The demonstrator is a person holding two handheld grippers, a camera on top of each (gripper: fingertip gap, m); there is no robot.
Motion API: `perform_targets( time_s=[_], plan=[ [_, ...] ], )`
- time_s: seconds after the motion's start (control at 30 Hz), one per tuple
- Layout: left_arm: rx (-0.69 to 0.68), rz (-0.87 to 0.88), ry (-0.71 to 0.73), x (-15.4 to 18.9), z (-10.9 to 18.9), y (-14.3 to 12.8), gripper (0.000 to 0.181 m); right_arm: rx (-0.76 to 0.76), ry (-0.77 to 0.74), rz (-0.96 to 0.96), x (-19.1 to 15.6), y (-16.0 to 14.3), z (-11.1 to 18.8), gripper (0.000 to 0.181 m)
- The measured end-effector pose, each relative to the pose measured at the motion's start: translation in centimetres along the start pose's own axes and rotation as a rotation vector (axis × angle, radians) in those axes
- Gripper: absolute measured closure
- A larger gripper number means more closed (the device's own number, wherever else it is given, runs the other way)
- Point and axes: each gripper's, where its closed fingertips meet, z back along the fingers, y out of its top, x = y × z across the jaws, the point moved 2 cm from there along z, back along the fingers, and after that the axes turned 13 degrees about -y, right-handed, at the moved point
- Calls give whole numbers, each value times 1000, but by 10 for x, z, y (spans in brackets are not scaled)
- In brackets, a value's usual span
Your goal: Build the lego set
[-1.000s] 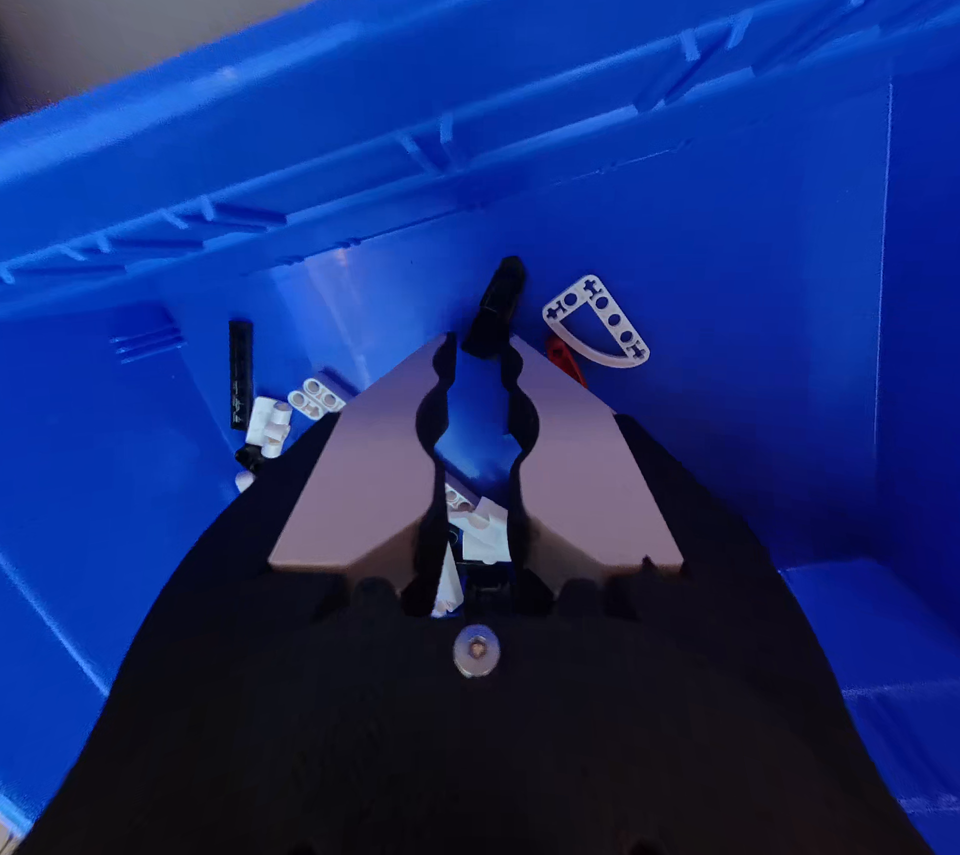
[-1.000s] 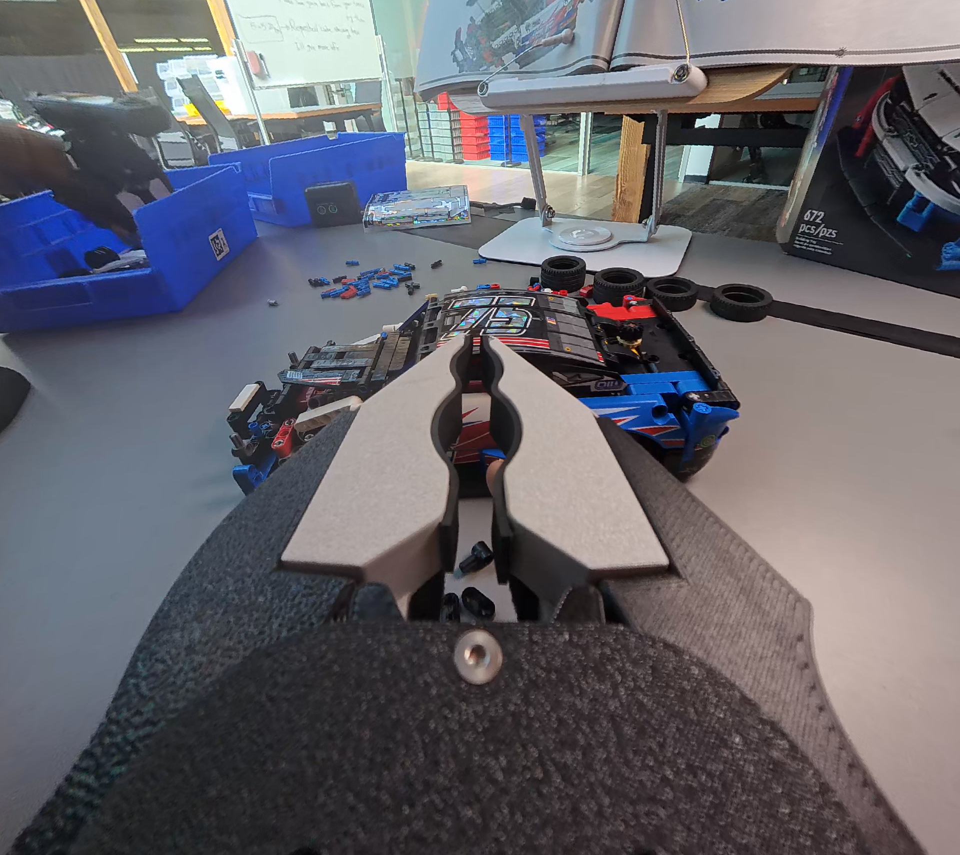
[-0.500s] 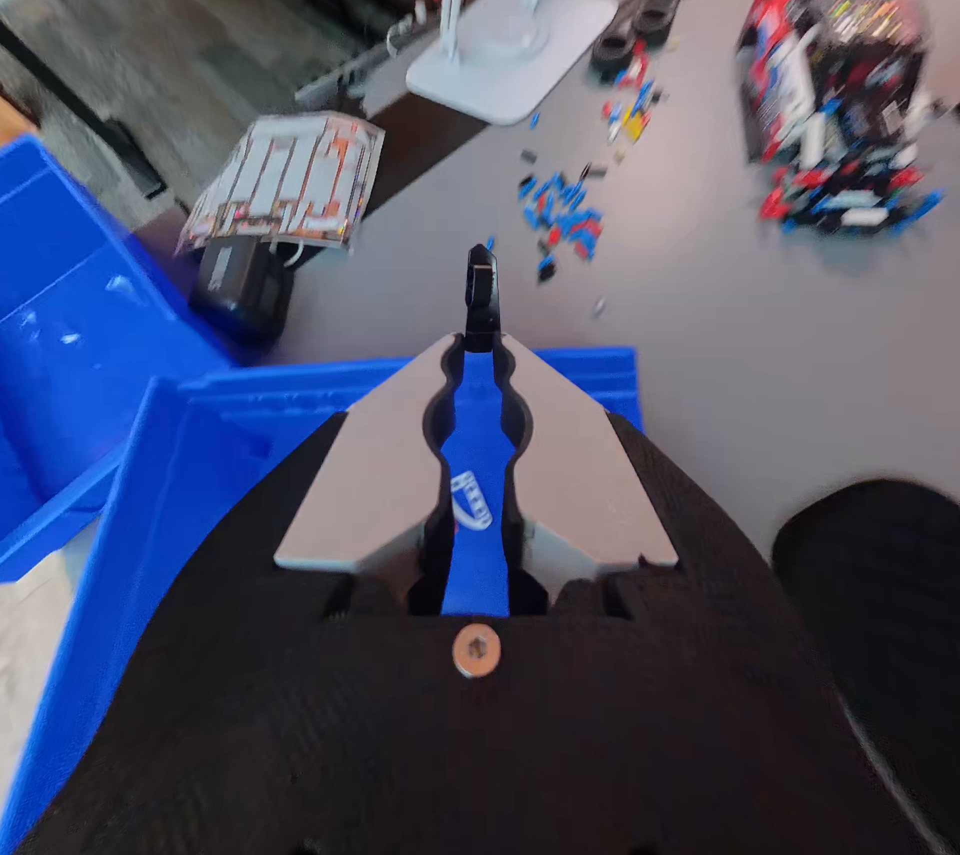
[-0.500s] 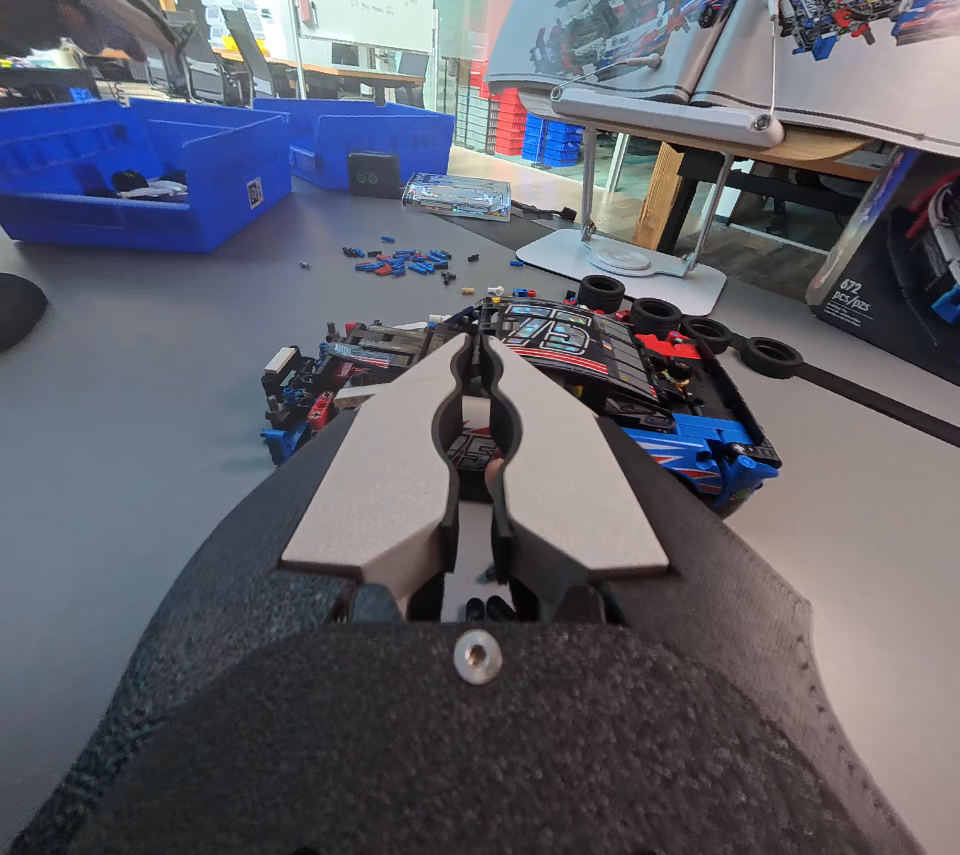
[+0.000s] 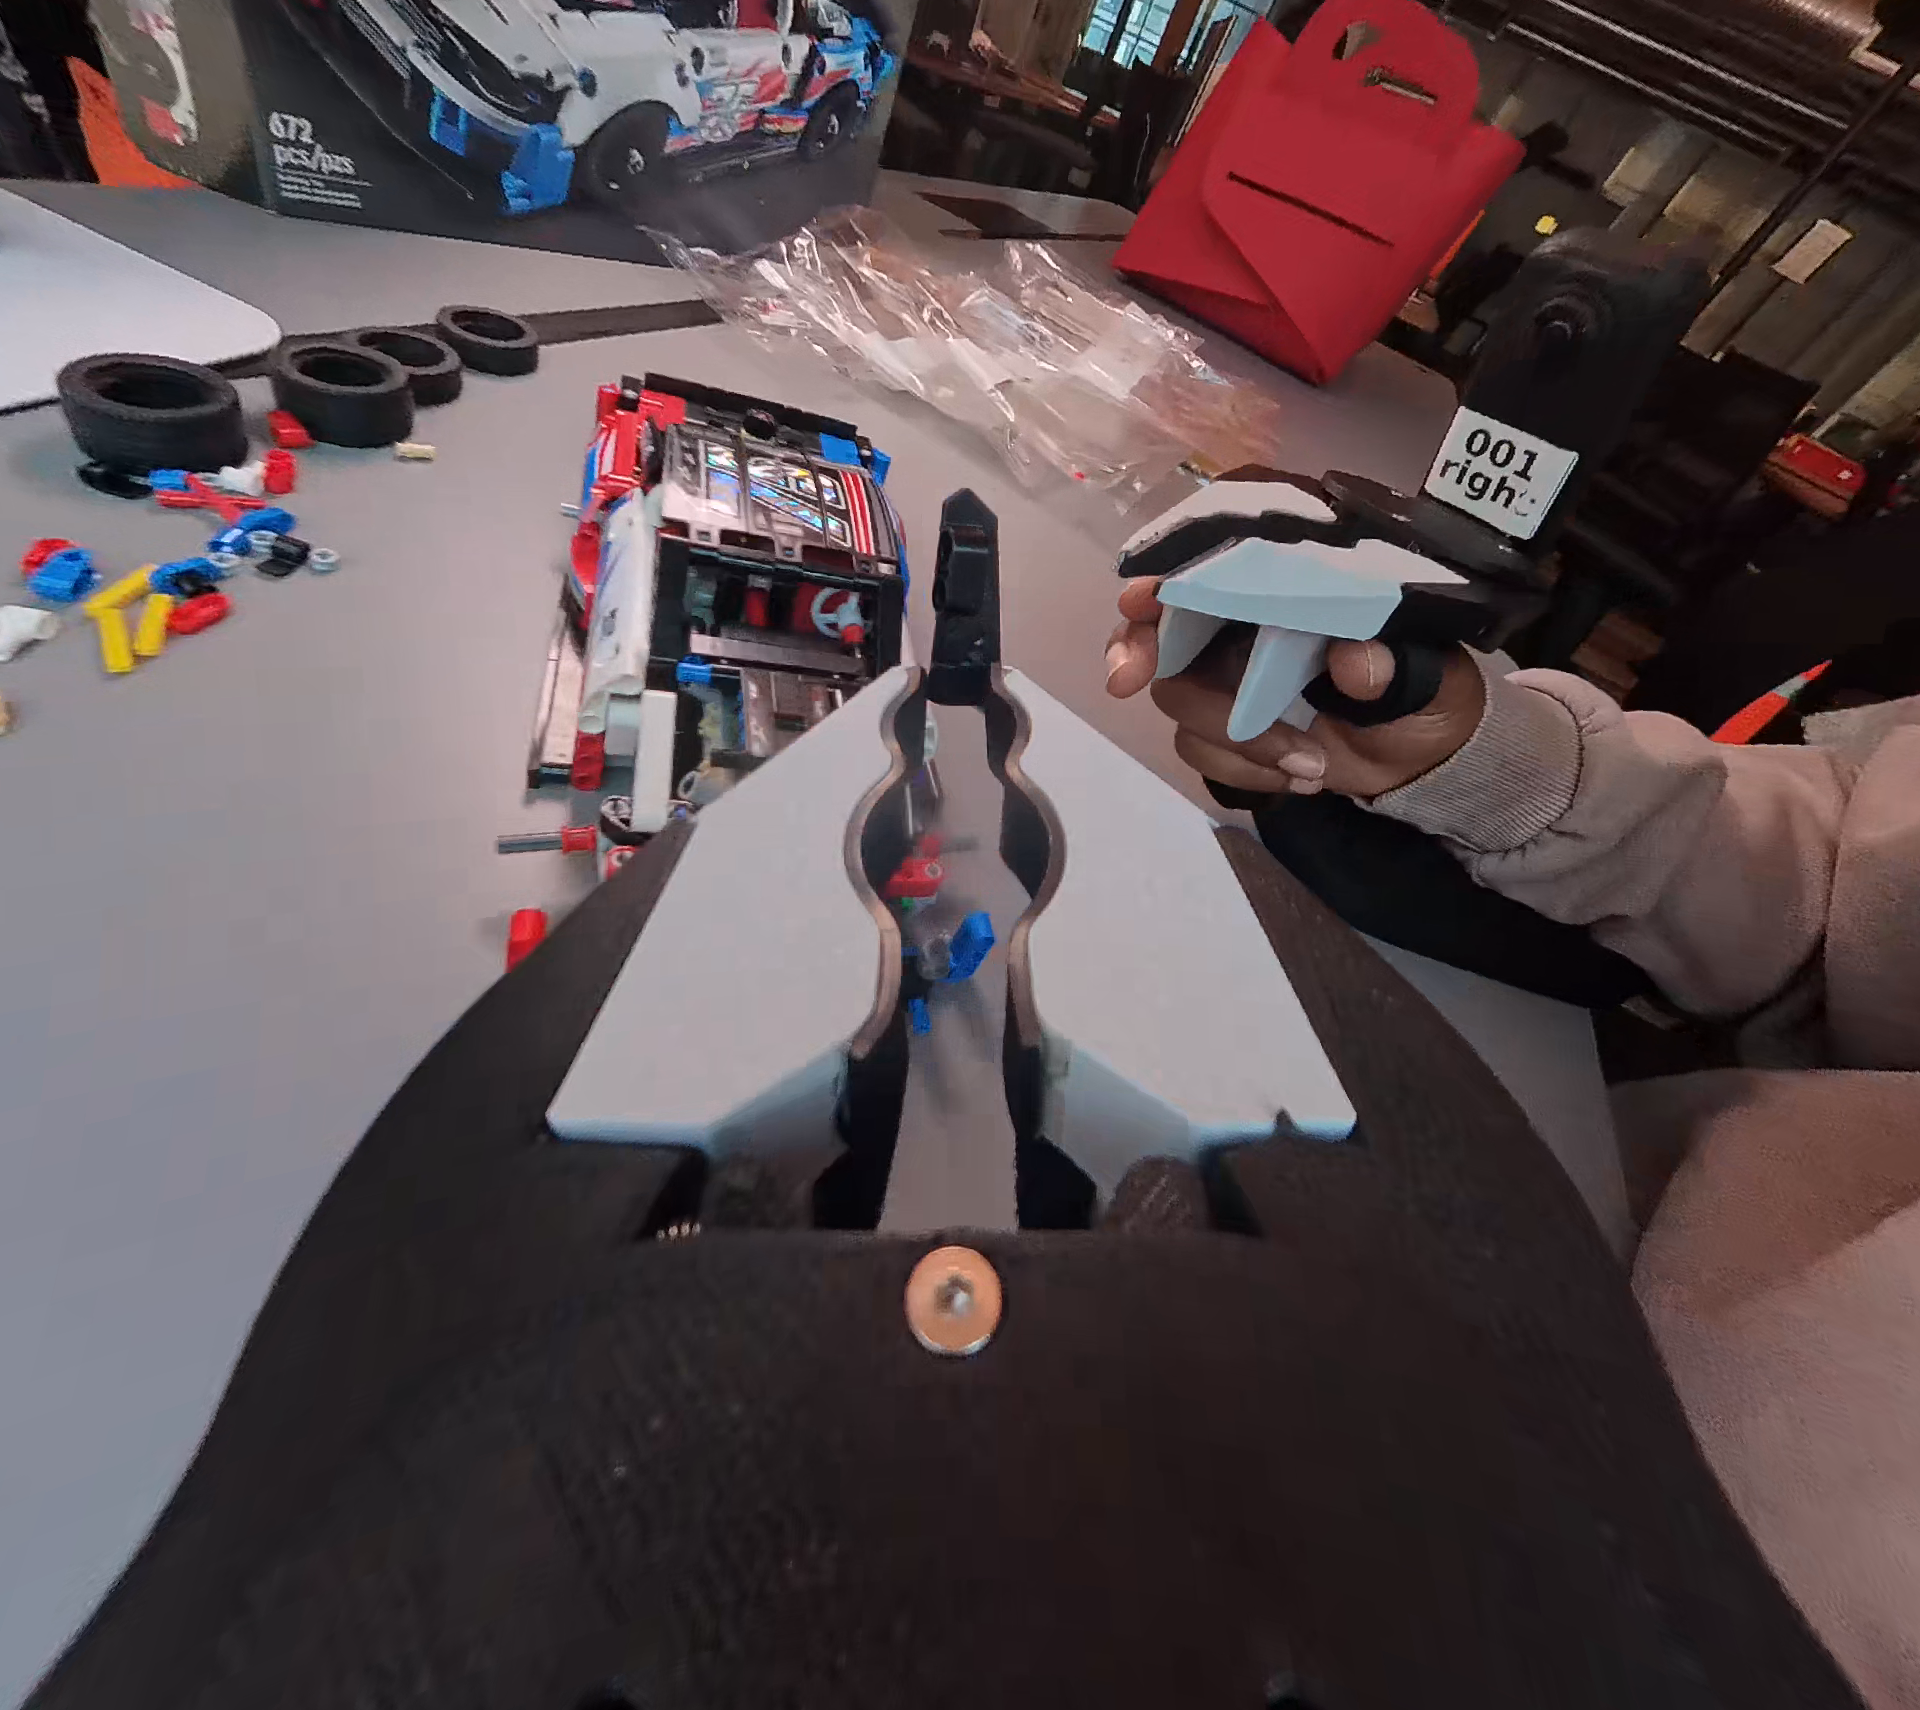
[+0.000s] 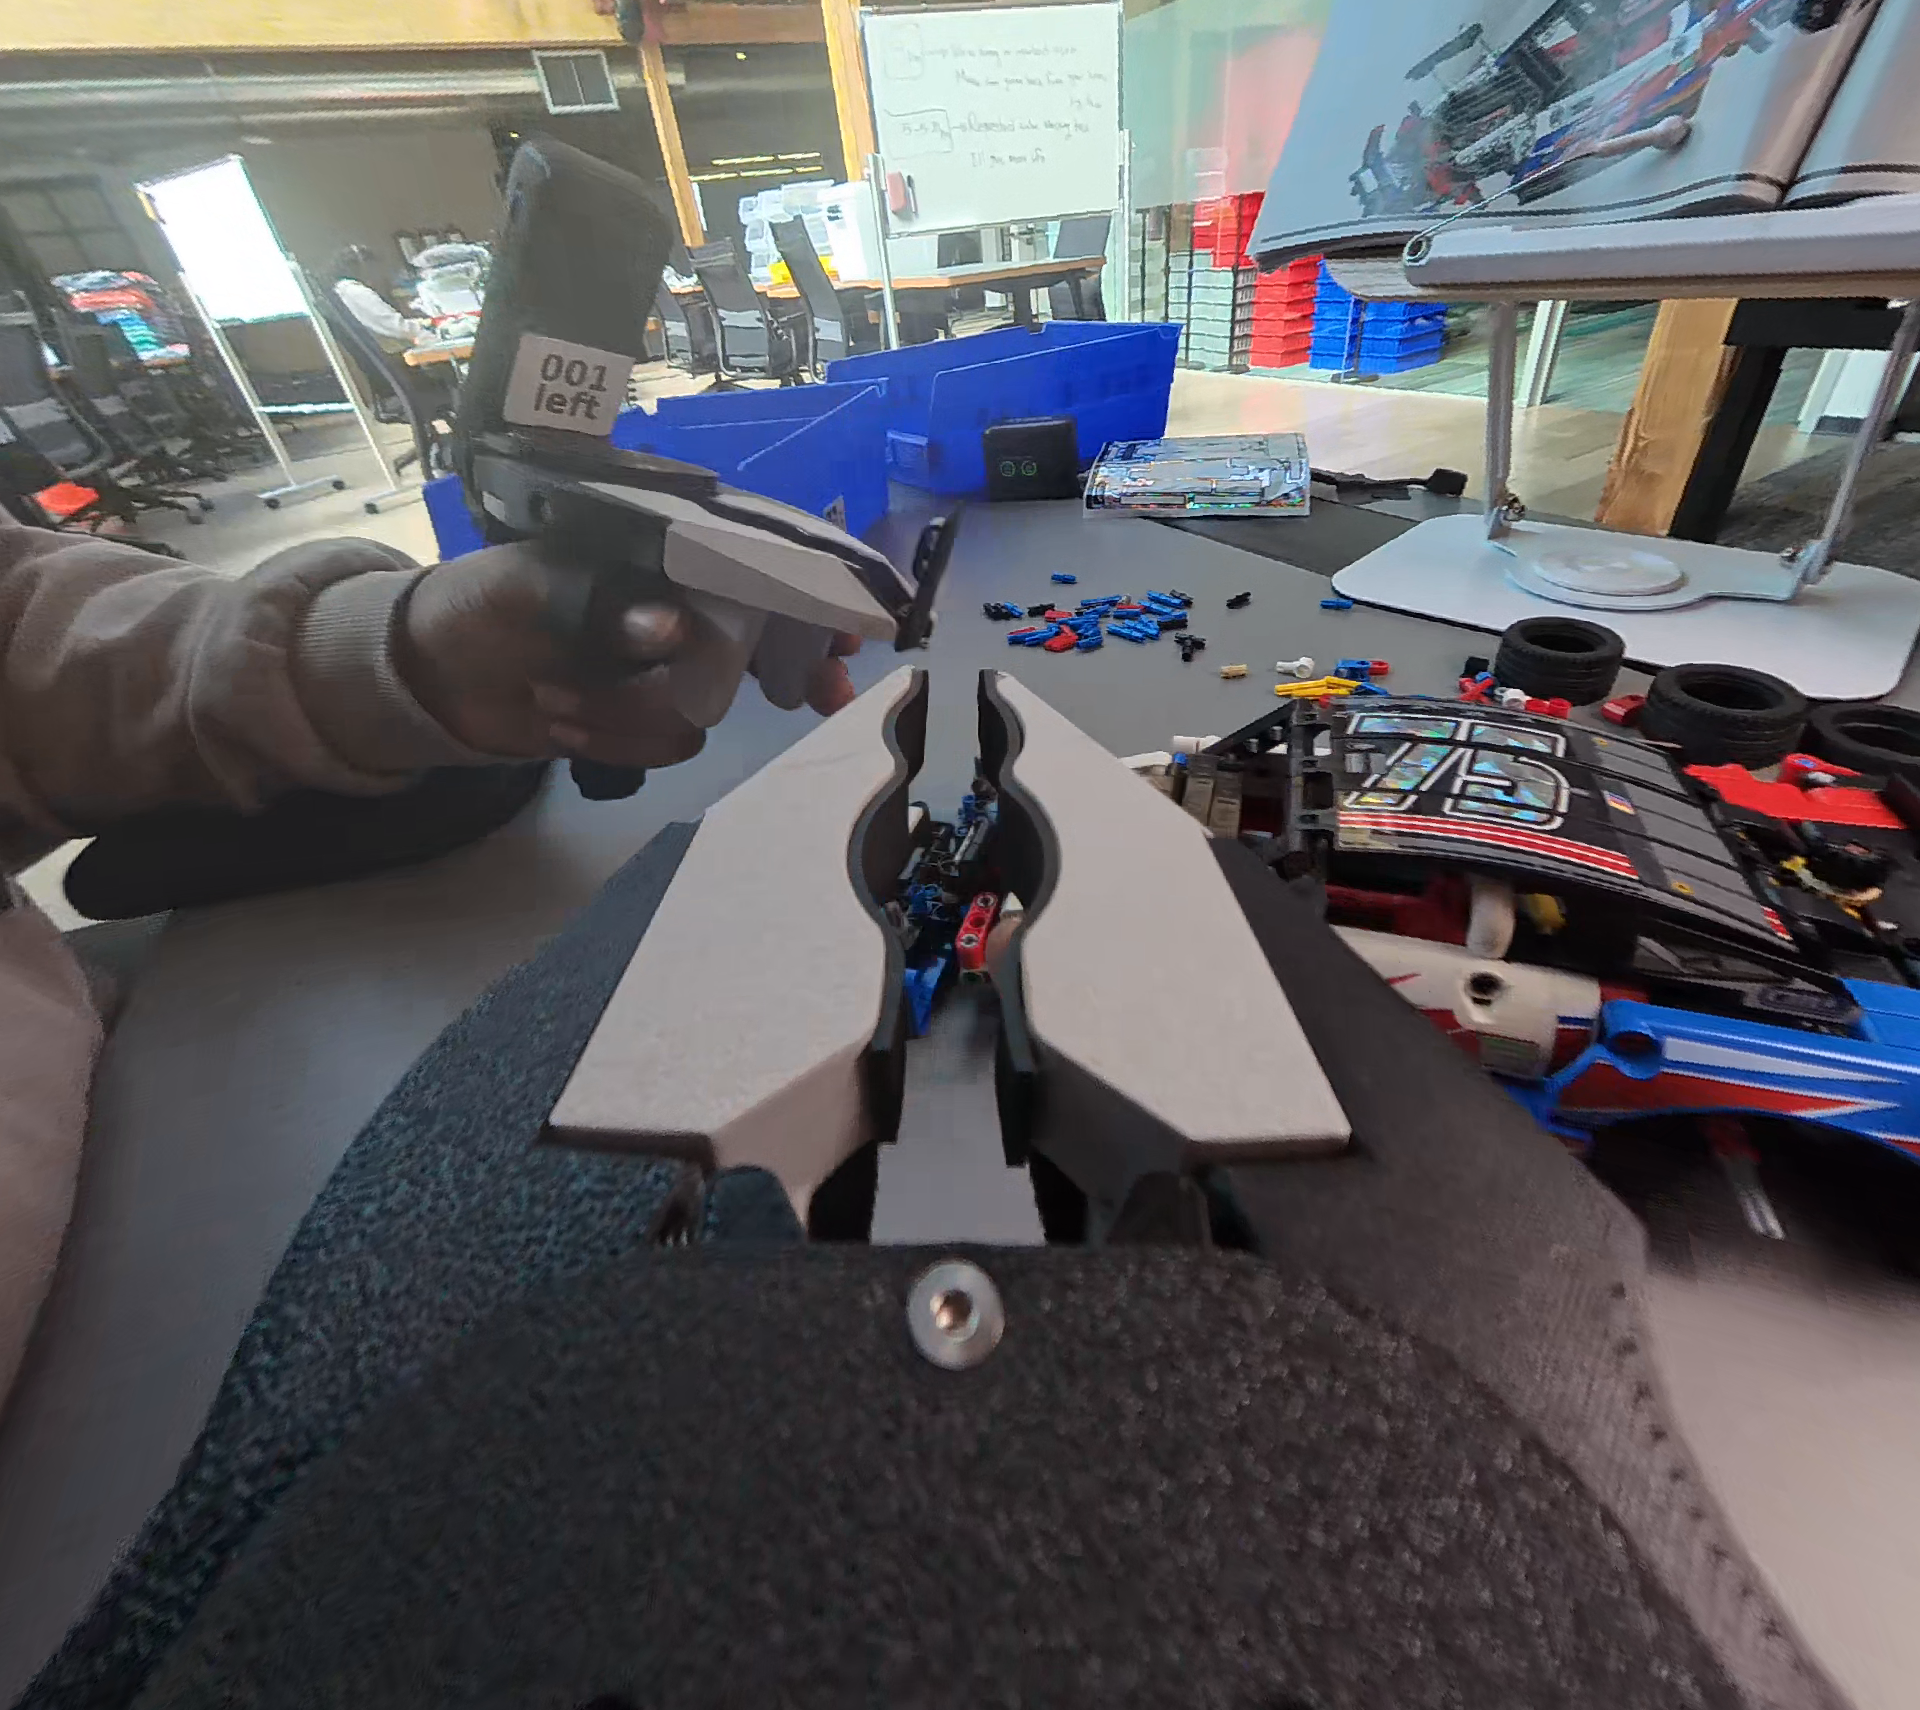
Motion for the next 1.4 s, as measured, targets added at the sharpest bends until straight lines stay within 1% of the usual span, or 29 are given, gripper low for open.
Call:
perform_targets(
  time_s=[0.1, 0.17, 0.27, 0.4, 0.53, 0.67, 0.73, 0.8, 0.87, 0.9, 0.93, 0.97, 1.0, 1.1, 1.17, 1.23, 1.33, 1.4],
  plan=[
    [0, 23, -19, 8, -17, -18, 172, -37, 49, -66, -7, -4, -4, 167],
    [-8, 37, -36, 13, -20, -30, 172, -66, 79, -104, -10, -8, -6, 166],
    [-24, 56, -79, 18, -20, -39, 172, -109, 129, -131, -18, -15, -10, 168],
    [-44, 32, -97, 22, -23, -42, 172, -149, 154, -81, -28, -24, -12, 181],
    [-50, 28, -108, 24, -24, -45, 172, -170, 171, -37, -32, -29, -10, 181],
    [-27, 18, -77, 19, -19, -40, 172, -110, 141, -79, -23, -17, -8, 181],
    [-5, 19, -65, 16, -16, -36, 172, -85, 107, -125, -13, -11, -7, 175],
    [24, 21, -69, 15, -14, -32, 172, -99, 87, -167, -7, -12, -8, 165],
    [31, 11, -86, 18, -15, -31, 172, -128, 104, -203, -9, -16, -12, 155],
    [26, 4, -93, 20, -16, -32, 172, -140, 122, -213, -13, -17, -13, 156],
    [17, -1, -98, 22, -17, -33, 172, -145, 136, -218, -17, -18, -15, 163],
    [13, -5, -101, 23, -19, -34, 172, -147, 143, -216, -20, -19, -16, 175],
    [7, -7, -103, 24, -19, -35, 172, -148, 155, -211, -22, -20, -17, 179],
    [6, -4, -110, 25, -19, -36, 172, -163, 168, -220, -23, -20, -17, 179],
    [15, 14, -130, 26, -19, -34, 172, -167, 178, -265, -20, -19, -15, 180],
    [10, 25, -151, 28, -20, -36, 174, -180, 193, -323, -16, -18, -13, 181],
    [8, 36, -170, 29, -19, -36, 167, -206, 250, -452, -14, -15, -9, 181],
    [20, 49, -185, 28, -16, -33, 165, -254, 276, -533, -12, -18, -7, 181]
  ],
)
